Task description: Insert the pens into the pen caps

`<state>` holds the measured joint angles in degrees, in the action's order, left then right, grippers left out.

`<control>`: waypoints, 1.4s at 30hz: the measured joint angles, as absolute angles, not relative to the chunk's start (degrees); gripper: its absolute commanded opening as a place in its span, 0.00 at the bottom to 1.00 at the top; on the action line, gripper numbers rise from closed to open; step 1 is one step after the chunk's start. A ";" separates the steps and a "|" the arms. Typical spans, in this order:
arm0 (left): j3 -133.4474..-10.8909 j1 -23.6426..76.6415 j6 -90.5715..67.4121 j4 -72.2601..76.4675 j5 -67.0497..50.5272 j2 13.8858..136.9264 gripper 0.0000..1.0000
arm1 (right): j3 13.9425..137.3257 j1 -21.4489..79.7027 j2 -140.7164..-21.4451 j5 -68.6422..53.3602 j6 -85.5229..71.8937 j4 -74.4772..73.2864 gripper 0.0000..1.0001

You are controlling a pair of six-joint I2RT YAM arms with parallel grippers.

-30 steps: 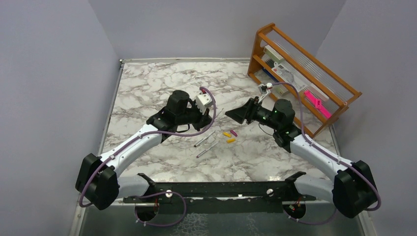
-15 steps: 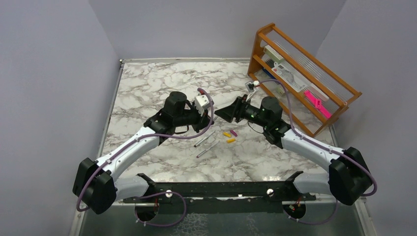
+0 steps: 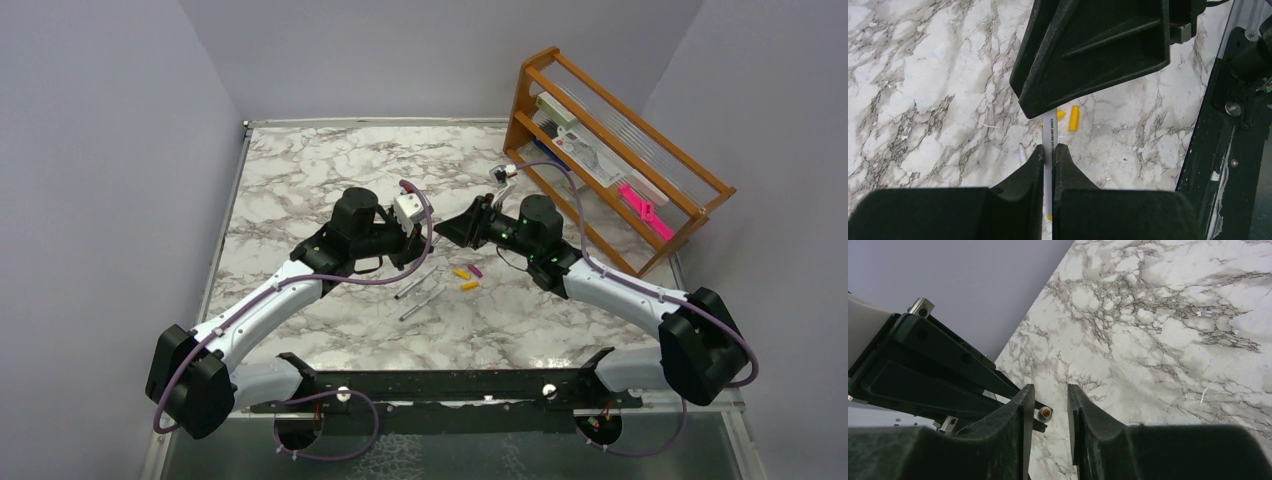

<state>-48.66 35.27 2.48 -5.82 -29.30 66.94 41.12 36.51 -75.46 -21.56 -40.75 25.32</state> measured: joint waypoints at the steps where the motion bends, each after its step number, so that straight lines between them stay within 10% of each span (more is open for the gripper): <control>1: -48.66 35.27 2.48 -5.82 -29.30 66.94 0.00 | 41.12 36.60 -75.53 -21.45 -40.77 25.34 0.22; 5: -48.62 35.27 2.39 -5.85 -28.88 66.96 0.03 | 41.12 36.95 -75.77 -21.32 -40.75 25.45 0.02; 11: -48.40 35.27 2.24 -5.63 -28.47 66.98 0.47 | 41.15 37.08 -75.77 -21.32 -40.66 25.63 0.01; 18: -48.38 35.27 2.07 -5.58 -28.77 67.16 0.48 | 41.65 37.08 -75.40 -21.32 -40.01 24.58 0.01; 32: -48.38 35.27 2.24 -5.63 -31.77 69.14 0.00 | 42.13 37.08 -73.54 -22.37 -40.49 24.67 0.01; 36: -48.38 35.27 2.42 -5.63 -32.14 69.17 0.00 | 42.13 37.06 -73.54 -22.59 -40.80 24.86 0.02; 42: -48.38 35.27 2.17 -5.54 -32.58 69.17 0.58 | 42.13 37.08 -73.54 -23.49 -41.71 25.39 0.01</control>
<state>-48.38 35.27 2.17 -5.54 -32.58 69.17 42.13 37.08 -73.54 -23.49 -41.71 25.39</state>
